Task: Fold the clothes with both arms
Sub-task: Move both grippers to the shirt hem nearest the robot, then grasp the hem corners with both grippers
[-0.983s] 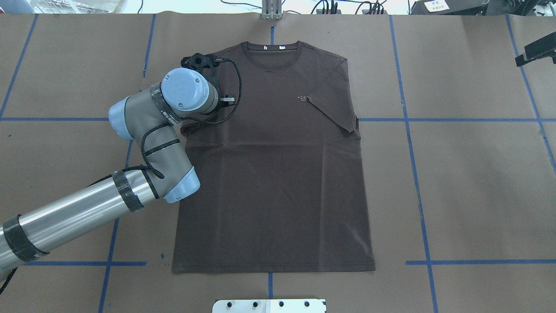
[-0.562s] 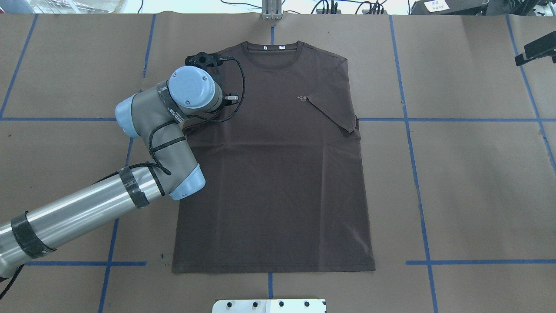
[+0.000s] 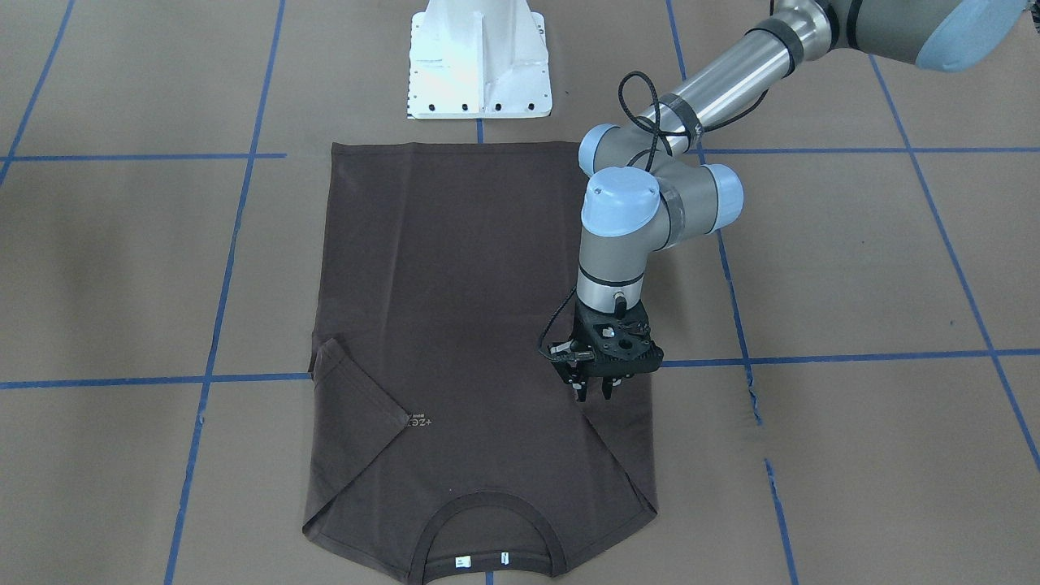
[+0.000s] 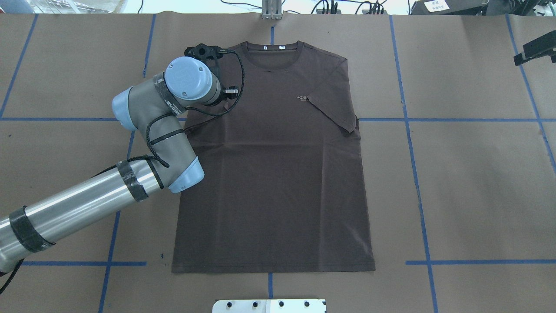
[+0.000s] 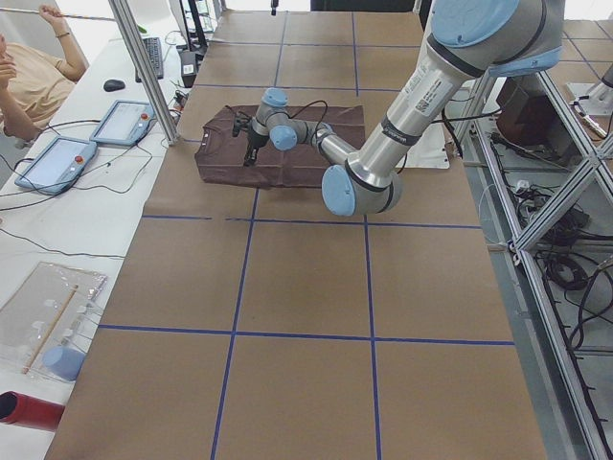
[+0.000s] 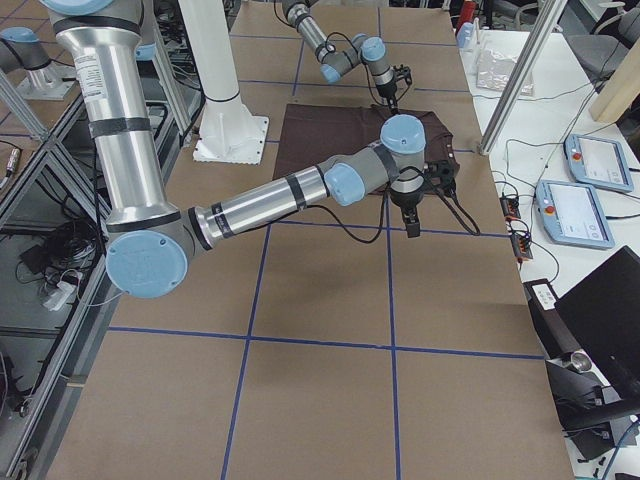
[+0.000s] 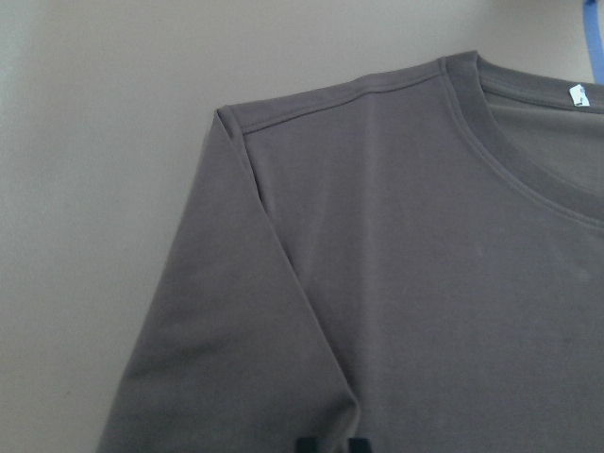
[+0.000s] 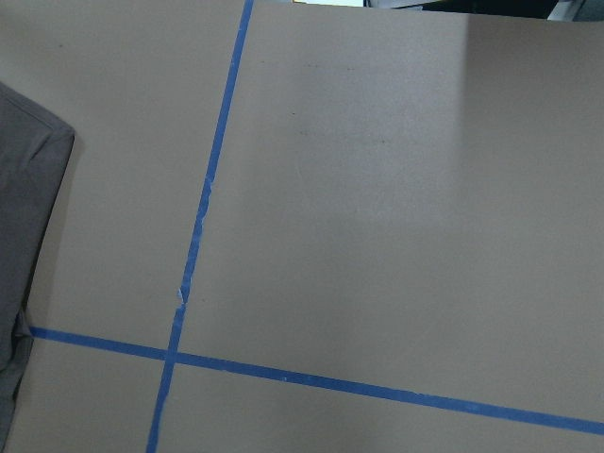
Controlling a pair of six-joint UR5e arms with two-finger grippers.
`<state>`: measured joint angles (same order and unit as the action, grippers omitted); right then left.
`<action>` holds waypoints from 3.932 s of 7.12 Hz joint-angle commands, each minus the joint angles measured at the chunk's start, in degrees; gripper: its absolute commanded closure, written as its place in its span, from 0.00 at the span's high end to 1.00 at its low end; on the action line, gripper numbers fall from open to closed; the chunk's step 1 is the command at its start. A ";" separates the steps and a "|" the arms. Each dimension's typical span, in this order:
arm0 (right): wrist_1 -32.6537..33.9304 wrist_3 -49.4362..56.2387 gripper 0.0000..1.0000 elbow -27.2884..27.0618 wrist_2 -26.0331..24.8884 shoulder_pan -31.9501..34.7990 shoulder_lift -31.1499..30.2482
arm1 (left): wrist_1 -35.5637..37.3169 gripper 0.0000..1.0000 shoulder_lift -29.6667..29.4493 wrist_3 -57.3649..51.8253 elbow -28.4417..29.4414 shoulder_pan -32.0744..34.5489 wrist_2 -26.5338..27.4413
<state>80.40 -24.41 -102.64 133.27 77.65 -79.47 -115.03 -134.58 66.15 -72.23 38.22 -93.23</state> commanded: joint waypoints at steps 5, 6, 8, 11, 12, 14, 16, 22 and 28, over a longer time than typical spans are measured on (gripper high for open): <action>0.02 -35.08 1.00 -16.41 -12.44 -22.81 -2.18 | 0.15 1.00 20.02 -7.70 -33.10 -1.13 -5.73; 0.02 -46.67 1.00 -20.62 -21.21 -33.25 -2.36 | 0.24 1.00 21.80 -6.31 -35.24 -2.96 -5.64; 0.02 -62.19 1.00 -25.83 -37.49 -50.94 -3.84 | 0.15 1.00 26.70 4.02 -41.37 -8.58 -4.95; -10.04 -68.49 0.95 -27.61 -47.20 -63.47 -15.50 | 0.24 0.84 36.49 14.05 -47.21 -20.09 1.82; -10.44 -68.75 0.95 -27.61 -48.53 -64.98 -16.50 | 0.15 0.55 38.41 19.67 -47.04 -22.64 2.00; -10.44 -68.85 0.96 -27.61 -49.69 -66.13 -16.60 | 0.50 0.53 39.82 21.65 -46.77 -27.39 3.48; -10.44 -68.85 0.96 -27.52 -49.69 -66.14 -16.60 | 1.38 0.53 40.89 24.28 -46.60 -30.57 5.61; -10.44 -68.85 0.96 -27.61 -49.69 -66.22 -16.69 | 2.09 0.44 40.72 26.32 -45.02 -32.60 5.96; -10.44 -68.93 0.96 -27.43 -49.95 -66.66 -16.69 | 2.09 0.00 40.45 28.16 -44.66 -32.86 6.04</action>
<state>69.96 -93.34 -130.17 83.49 11.30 -96.15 -112.94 -94.19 94.22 -116.88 5.39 -87.26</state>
